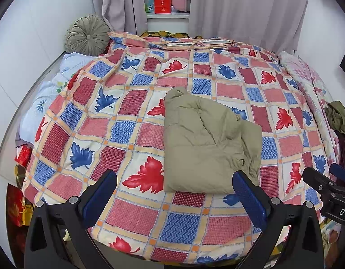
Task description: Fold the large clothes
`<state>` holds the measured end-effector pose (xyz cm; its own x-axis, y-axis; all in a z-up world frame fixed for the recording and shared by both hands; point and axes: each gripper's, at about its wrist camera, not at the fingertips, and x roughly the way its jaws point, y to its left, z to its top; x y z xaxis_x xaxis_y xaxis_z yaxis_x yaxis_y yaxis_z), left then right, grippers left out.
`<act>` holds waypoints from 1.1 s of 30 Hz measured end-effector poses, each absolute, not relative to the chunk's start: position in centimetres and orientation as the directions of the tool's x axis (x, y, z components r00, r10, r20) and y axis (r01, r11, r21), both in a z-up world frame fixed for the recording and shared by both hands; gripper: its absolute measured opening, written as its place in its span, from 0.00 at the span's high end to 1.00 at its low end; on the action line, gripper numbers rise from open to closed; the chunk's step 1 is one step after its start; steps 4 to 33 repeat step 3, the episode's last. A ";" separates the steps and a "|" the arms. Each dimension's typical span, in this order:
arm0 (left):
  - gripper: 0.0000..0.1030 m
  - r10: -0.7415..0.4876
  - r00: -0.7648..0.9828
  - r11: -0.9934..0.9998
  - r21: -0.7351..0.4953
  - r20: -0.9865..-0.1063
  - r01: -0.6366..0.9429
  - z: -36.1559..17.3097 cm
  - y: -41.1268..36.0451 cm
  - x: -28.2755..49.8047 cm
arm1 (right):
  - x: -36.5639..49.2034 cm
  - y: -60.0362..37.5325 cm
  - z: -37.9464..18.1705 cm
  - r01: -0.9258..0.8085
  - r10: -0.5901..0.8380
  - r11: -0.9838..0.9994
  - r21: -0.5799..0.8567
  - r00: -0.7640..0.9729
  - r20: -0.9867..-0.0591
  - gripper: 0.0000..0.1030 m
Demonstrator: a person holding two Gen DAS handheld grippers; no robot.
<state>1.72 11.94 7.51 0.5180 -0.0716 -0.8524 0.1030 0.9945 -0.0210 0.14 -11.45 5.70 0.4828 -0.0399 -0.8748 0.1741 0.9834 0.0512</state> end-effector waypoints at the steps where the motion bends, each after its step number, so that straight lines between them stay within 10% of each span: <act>1: 0.00 -0.073 0.522 0.994 -0.019 -0.850 0.107 7.7 12.0 1.6 | 0.1 -11.4 5.7 0.174 -0.040 0.983 0.052 0.483 -0.875 0.00; 33: 0.00 -0.072 0.522 0.994 -0.016 -0.850 0.112 7.5 12.0 1.5 | 0.1 -11.5 5.7 0.175 -0.040 0.983 0.051 0.482 -0.875 0.00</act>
